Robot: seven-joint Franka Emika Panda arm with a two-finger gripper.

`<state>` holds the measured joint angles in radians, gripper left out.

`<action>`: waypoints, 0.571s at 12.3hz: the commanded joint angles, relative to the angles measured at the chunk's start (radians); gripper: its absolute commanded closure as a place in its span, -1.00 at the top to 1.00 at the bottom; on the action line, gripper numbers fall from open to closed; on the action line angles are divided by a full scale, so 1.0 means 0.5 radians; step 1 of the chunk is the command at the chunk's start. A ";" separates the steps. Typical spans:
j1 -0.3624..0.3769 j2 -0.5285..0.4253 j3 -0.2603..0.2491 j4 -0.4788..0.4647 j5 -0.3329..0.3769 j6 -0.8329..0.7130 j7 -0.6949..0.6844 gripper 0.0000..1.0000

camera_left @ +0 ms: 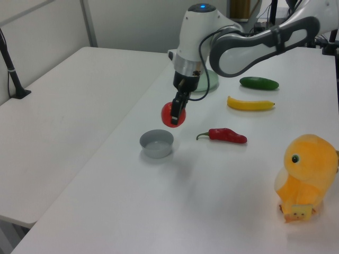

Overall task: Put the red apple in the bowl
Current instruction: 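Lift the red apple and carry it over the grey bowl, then lower the apple into the grey bowl and open the gripper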

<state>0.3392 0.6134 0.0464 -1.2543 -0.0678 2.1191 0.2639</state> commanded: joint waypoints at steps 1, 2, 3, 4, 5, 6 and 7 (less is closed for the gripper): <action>0.009 0.260 0.011 0.302 -0.009 0.032 0.043 -0.05; 0.012 0.294 0.011 0.327 -0.009 0.078 0.046 -0.06; 0.018 0.316 0.008 0.321 -0.009 0.179 0.046 -0.05; 0.018 0.338 0.005 0.318 -0.009 0.286 0.046 -0.06; 0.018 0.365 0.002 0.312 -0.012 0.360 0.046 -0.05; 0.018 0.381 0.002 0.309 -0.015 0.388 0.043 -0.05; 0.024 0.405 0.002 0.285 -0.027 0.419 0.043 -0.05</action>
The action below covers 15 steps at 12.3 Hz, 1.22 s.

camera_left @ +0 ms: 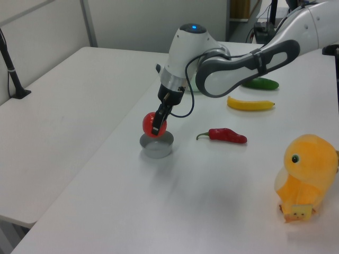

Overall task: Put the red apple in the bowl
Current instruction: 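Lower the apple into the grey bowl and open the gripper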

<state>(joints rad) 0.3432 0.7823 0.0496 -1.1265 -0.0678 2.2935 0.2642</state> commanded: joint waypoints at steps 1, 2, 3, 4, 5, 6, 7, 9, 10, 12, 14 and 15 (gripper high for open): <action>0.031 0.074 -0.001 0.020 -0.027 0.088 0.039 -0.05; 0.038 0.074 -0.004 -0.008 -0.030 0.092 0.039 -0.05; 0.041 0.080 -0.004 -0.020 -0.030 0.098 0.039 -0.04; 0.038 0.092 -0.004 -0.051 -0.030 0.165 0.045 0.10; 0.041 0.092 -0.004 -0.069 -0.030 0.177 0.042 0.32; 0.041 0.092 -0.004 -0.069 -0.030 0.177 0.045 0.54; 0.044 0.089 -0.004 -0.072 -0.036 0.177 0.045 0.90; 0.044 0.062 -0.007 -0.103 -0.039 0.171 0.058 1.00; 0.044 0.031 -0.007 -0.121 -0.039 0.168 0.058 1.00; 0.044 -0.061 -0.010 -0.134 -0.030 0.123 0.058 1.00; 0.022 -0.284 -0.010 -0.189 -0.006 -0.103 0.058 1.00; 0.022 -0.452 -0.019 -0.256 -0.006 -0.251 0.058 1.00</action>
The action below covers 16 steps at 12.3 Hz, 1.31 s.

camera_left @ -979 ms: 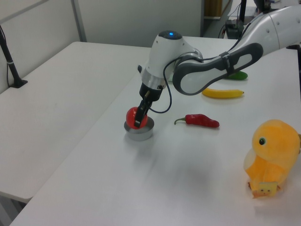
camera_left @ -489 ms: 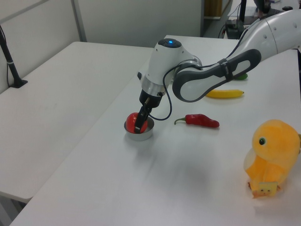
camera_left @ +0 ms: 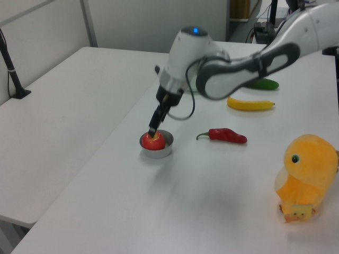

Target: Put the red apple in the bowl

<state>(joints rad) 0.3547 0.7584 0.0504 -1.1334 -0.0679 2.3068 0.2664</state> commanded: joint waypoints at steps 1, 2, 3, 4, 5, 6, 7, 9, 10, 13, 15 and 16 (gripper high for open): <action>-0.004 -0.616 -0.048 -0.364 -0.002 -0.433 0.056 1.00; -0.049 -0.870 -0.046 -0.523 0.001 -0.593 0.059 1.00; -0.102 -1.109 -0.046 -0.640 0.016 -0.758 0.059 1.00; -0.166 -1.294 -0.046 -0.711 0.074 -0.948 0.056 1.00; -0.242 -1.429 -0.046 -0.755 0.117 -1.133 0.059 1.00; -0.325 -1.558 -0.046 -0.828 0.142 -1.235 0.056 1.00; -0.408 -1.712 -0.042 -0.984 0.191 -1.248 0.044 1.00; -0.519 -1.863 -0.039 -1.208 0.216 -1.263 -0.072 1.00; -0.547 -1.839 -0.042 -1.215 0.216 -1.266 -0.182 1.00; -0.608 -1.674 -0.039 -1.127 0.225 -1.190 -0.422 1.00; -0.608 -1.627 -0.033 -1.086 0.222 -1.177 -0.435 1.00; -0.608 -1.621 -0.033 -1.080 0.222 -1.180 -0.438 1.00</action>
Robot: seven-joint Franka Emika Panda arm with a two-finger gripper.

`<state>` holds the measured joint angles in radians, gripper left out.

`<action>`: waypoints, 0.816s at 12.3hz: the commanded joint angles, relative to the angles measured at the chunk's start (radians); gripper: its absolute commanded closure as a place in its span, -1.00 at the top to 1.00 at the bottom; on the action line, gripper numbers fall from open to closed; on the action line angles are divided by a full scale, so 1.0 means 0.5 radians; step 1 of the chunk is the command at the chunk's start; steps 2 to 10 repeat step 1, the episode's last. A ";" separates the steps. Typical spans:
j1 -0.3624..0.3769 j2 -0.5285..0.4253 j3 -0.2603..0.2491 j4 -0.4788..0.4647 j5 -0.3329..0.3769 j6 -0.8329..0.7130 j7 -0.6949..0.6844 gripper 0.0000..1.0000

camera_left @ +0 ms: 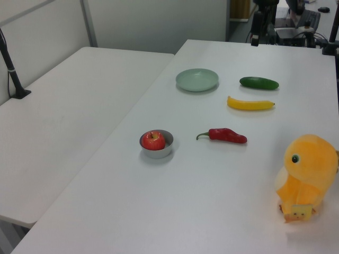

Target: Put the red apple in the bowl

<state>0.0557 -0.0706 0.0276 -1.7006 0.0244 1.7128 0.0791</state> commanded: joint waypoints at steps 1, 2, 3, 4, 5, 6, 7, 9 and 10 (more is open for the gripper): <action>-0.010 0.037 0.012 0.054 0.037 0.004 -0.063 1.00; -0.010 0.037 0.012 0.054 0.037 0.004 -0.063 1.00; -0.010 0.037 0.012 0.054 0.037 0.004 -0.063 1.00; -0.010 0.037 0.012 0.054 0.037 0.004 -0.063 1.00; -0.010 0.037 0.012 0.054 0.037 0.004 -0.063 1.00; -0.010 0.037 0.012 0.054 0.037 0.004 -0.063 1.00; -0.010 0.037 0.012 0.054 0.037 0.004 -0.063 1.00; -0.010 0.037 0.012 0.054 0.037 0.004 -0.063 1.00; -0.010 0.037 0.012 0.054 0.037 0.004 -0.063 1.00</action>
